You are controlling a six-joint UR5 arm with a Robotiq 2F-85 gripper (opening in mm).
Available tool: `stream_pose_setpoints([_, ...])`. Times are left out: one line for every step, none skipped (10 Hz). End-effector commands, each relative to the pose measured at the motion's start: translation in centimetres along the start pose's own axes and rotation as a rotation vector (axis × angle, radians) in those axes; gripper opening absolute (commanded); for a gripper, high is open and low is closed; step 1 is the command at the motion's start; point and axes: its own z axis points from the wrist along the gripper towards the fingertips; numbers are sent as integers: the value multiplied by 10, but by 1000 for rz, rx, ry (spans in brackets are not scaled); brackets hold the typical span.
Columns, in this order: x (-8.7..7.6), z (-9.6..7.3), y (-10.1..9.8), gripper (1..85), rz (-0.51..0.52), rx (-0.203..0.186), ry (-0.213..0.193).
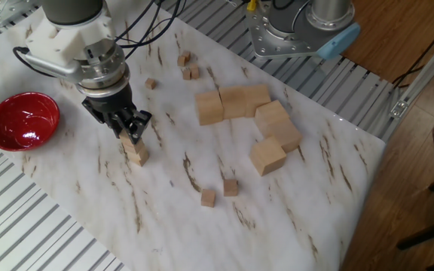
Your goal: Stack the blocks in a vertical line of five
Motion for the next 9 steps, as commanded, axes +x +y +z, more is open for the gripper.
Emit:
stream_pose_setpoints([1, 1, -1, 223, 15, -15, -5])
stream_pose_setpoints([1, 1, -1, 223, 22, -15, -3])
stream_pose_setpoints([1, 1, 0, 223, 30, -21, -5])
stream_pose_setpoints([1, 2, 0, 223, 30, -23, -3])
stream_pose_setpoints([1, 2, 2, 223, 38, -32, -4])
stream_pose_setpoints([2, 2, 2, 220, 41, -35, -1])
stream_pose_setpoints([3, 2, 2, 220, 43, -35, 0])
stream_pose_setpoints([3, 2, 1, 220, 43, -35, 2])
stream_pose_setpoints([4, 3, 1, 220, 44, -36, 3])
